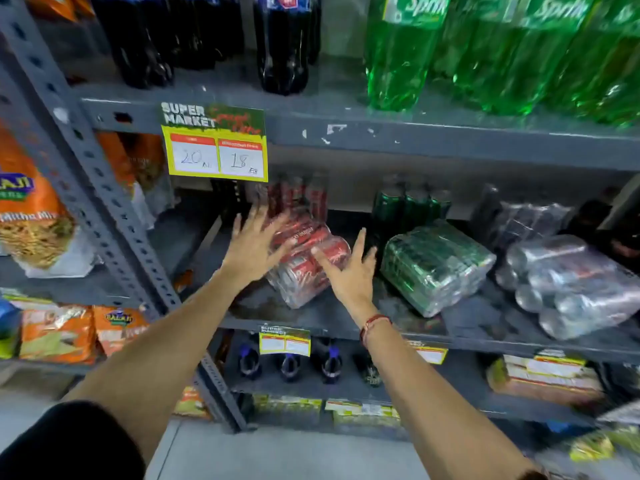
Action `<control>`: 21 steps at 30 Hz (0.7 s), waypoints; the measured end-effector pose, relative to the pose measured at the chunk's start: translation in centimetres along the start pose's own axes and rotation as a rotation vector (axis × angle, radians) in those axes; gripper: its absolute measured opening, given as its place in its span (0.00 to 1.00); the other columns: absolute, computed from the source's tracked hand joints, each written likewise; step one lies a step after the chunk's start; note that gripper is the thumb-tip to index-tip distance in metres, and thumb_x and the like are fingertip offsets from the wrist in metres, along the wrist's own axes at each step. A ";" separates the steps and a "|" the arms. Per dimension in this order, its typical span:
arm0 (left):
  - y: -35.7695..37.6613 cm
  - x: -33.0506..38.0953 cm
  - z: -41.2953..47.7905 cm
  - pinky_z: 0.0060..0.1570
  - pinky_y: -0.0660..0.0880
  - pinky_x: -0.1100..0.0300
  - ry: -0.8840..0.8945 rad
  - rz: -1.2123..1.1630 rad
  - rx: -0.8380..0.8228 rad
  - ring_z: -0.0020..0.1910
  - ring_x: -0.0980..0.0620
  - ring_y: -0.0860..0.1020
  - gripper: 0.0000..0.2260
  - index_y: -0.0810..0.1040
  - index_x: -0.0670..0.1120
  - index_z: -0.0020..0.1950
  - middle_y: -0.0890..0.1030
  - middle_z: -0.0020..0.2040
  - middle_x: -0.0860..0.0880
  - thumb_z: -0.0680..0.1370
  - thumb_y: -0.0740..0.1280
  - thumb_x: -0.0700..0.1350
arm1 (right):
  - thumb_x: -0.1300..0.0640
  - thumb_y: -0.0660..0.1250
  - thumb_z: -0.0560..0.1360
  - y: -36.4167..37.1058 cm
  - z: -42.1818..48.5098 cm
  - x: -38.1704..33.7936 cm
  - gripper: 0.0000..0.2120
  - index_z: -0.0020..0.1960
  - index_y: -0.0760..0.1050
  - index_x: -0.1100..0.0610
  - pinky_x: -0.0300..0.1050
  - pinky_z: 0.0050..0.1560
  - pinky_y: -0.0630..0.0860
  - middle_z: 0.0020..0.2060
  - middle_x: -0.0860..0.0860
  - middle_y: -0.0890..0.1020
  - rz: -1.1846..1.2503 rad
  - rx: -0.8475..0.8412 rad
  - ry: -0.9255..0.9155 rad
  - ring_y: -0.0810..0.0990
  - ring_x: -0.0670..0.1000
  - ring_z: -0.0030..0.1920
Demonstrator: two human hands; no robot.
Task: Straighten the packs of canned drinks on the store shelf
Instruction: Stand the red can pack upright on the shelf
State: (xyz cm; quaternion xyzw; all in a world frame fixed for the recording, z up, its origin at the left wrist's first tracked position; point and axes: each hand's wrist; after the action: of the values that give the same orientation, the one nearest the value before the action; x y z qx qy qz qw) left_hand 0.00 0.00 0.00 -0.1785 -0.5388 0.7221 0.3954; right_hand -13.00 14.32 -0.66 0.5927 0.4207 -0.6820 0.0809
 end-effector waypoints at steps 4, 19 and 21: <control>0.4 -2.0 3.6 0.70 0.57 0.39 -0.114 -0.126 -0.282 0.75 0.42 0.54 0.31 0.56 0.55 0.75 0.55 0.77 0.44 0.75 0.59 0.63 | 0.35 0.75 0.59 1.7 1.7 -0.3 0.62 0.75 0.33 0.44 0.61 0.70 0.64 0.75 0.60 0.62 0.295 -0.203 0.283 0.65 0.62 0.72; 1.7 -2.5 2.4 0.67 0.63 0.41 -0.262 -0.425 -0.229 0.68 0.37 0.65 0.39 0.58 0.57 0.74 0.66 0.69 0.38 0.67 0.63 0.69 | 0.52 0.83 0.53 3.2 3.4 0.4 0.42 0.58 0.62 0.47 0.57 0.60 0.76 0.53 0.50 0.78 0.493 -0.079 0.115 0.79 0.52 0.53; 2.2 -2.3 0.1 0.69 0.60 0.41 -0.297 -0.534 -0.175 0.69 0.37 0.62 0.42 0.49 0.57 0.76 0.62 0.69 0.38 0.68 0.61 0.69 | 0.52 0.83 0.52 2.5 3.3 0.2 0.42 0.59 0.63 0.47 0.56 0.63 0.73 0.57 0.51 0.76 0.300 -0.060 -0.140 0.76 0.53 0.59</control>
State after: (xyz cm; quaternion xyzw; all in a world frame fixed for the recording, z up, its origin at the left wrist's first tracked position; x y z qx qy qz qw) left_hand 0.53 -2.07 -2.37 0.0434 -0.6787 0.5619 0.4710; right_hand -13.94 10.60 -2.25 0.5971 0.3410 -0.6892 0.2284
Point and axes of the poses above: each hand's wrist, its own z-axis towards the middle knuckle, its own y-axis out of the palm, x = y × z
